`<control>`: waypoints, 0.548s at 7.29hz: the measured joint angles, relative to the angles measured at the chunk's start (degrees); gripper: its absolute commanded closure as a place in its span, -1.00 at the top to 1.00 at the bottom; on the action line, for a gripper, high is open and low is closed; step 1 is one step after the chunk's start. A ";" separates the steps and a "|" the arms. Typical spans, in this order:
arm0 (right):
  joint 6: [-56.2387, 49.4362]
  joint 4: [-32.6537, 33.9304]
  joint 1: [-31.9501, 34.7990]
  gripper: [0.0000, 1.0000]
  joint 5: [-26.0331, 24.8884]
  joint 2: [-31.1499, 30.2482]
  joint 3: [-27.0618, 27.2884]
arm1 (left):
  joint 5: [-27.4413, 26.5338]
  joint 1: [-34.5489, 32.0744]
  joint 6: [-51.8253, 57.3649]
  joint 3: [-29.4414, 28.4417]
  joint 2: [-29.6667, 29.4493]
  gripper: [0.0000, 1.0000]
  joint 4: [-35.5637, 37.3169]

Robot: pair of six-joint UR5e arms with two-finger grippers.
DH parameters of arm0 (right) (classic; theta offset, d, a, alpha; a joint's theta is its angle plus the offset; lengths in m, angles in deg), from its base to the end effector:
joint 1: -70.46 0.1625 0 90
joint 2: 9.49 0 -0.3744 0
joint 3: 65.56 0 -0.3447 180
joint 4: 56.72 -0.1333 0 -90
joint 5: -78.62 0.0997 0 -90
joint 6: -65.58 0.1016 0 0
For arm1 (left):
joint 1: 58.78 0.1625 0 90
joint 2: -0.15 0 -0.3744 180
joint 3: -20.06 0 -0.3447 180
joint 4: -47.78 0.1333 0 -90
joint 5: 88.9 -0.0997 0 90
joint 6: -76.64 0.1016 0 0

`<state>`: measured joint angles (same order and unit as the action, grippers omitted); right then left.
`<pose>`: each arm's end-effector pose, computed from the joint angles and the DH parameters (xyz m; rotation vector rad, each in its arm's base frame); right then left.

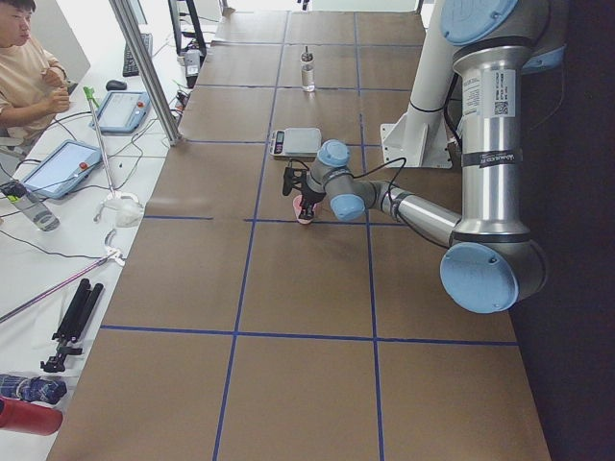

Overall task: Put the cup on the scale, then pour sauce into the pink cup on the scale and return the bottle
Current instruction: 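Move the left gripper down to the pink paper cup and grasp it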

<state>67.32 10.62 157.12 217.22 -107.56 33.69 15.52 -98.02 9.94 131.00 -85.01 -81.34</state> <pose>0.0331 -0.4130 0.5473 0.3534 -0.8525 -0.2023 0.2704 -0.3603 0.4142 0.2994 0.9398 -0.1340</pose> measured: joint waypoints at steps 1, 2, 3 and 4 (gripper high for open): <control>-0.04 -0.01 0.00 1.00 0.00 -0.02 0.00 | -0.43 0.73 -0.08 -0.04 -0.14 -0.76 0.01; -0.06 -0.01 0.00 1.00 -0.02 -0.02 -0.02 | -0.83 1.29 -0.24 -0.14 -0.18 -0.77 0.01; -0.07 -0.01 0.00 1.00 -0.05 -0.05 -0.02 | -1.22 1.69 -0.31 -0.27 -0.23 -0.91 0.01; -0.07 -0.01 0.00 1.00 -0.06 -0.06 -0.02 | -1.56 1.96 -0.34 -0.38 -0.25 -1.00 0.02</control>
<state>67.25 10.61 157.12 217.16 -107.62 33.67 13.96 -96.06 9.60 130.62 -85.27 -81.32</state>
